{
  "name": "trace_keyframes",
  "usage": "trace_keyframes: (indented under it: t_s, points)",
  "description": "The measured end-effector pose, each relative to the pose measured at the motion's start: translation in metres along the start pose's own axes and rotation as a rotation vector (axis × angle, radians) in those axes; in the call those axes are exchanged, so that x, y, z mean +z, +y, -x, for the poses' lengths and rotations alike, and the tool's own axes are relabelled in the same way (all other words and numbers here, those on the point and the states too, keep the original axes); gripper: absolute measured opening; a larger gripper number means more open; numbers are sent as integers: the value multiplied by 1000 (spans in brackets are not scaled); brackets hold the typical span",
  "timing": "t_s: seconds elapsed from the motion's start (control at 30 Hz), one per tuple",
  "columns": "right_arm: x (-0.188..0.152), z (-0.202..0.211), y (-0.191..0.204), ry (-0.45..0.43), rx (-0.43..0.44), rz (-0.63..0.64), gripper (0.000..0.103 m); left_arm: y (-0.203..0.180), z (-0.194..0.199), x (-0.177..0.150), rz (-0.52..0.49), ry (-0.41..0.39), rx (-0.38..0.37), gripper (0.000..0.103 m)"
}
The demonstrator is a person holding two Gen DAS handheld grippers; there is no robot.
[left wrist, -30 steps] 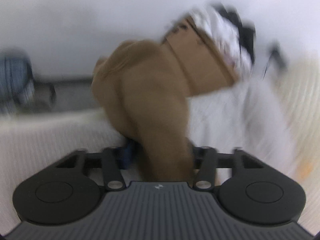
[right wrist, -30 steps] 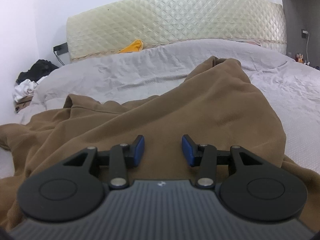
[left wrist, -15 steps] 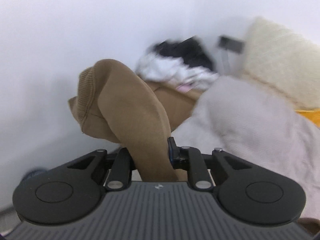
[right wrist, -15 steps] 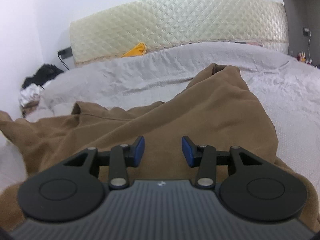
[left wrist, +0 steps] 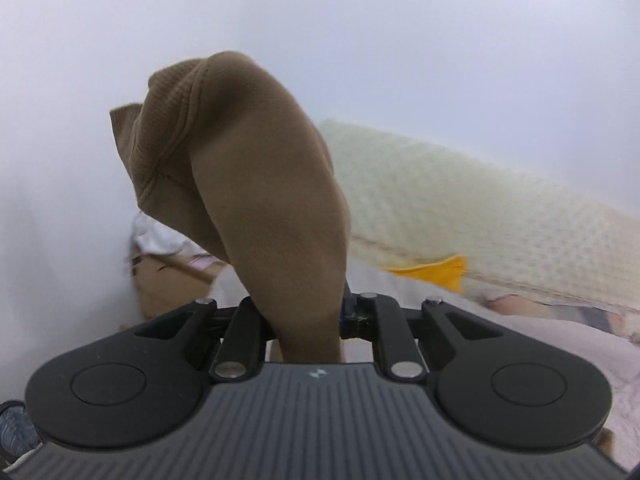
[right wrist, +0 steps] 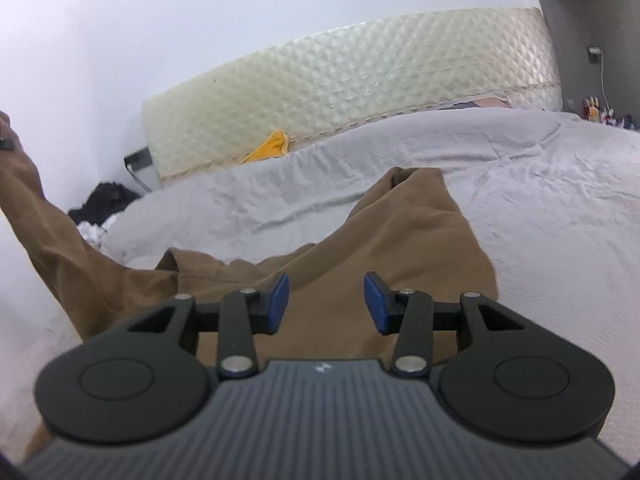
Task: Fold large clothes
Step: 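Lift the sleeve with the left tool and lay it across the hoodie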
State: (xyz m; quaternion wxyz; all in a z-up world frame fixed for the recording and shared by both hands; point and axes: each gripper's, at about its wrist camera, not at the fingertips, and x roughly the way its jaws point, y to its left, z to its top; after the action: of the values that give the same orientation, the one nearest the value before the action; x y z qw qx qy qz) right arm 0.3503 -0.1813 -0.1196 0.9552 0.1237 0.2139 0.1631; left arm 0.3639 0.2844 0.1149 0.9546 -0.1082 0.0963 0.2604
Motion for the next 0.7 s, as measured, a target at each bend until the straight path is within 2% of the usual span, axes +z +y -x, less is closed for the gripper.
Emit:
trace_keyframes:
  t_s: [0.13, 0.2, 0.33, 0.43, 0.57, 0.7]
  points:
    - [13, 17, -20, -30, 19, -127, 46, -55, 27, -12, -50, -3, -66, 17]
    - [19, 23, -27, -31, 37, -142, 46, -82, 36, -25, -54, 30, -91, 17]
    - [23, 31, -44, -27, 33, -180, 46, -140, 55, -59, -155, 43, -139, 17]
    - [24, 37, -65, -18, 21, -242, 46, -183, 69, -98, -255, 56, -197, 17]
    - [27, 47, -86, -22, 26, -290, 46, -224, 89, -154, -309, 83, -294, 18]
    - [29, 55, -101, -48, 31, -322, 46, -265, 107, -224, -354, 166, -368, 19]
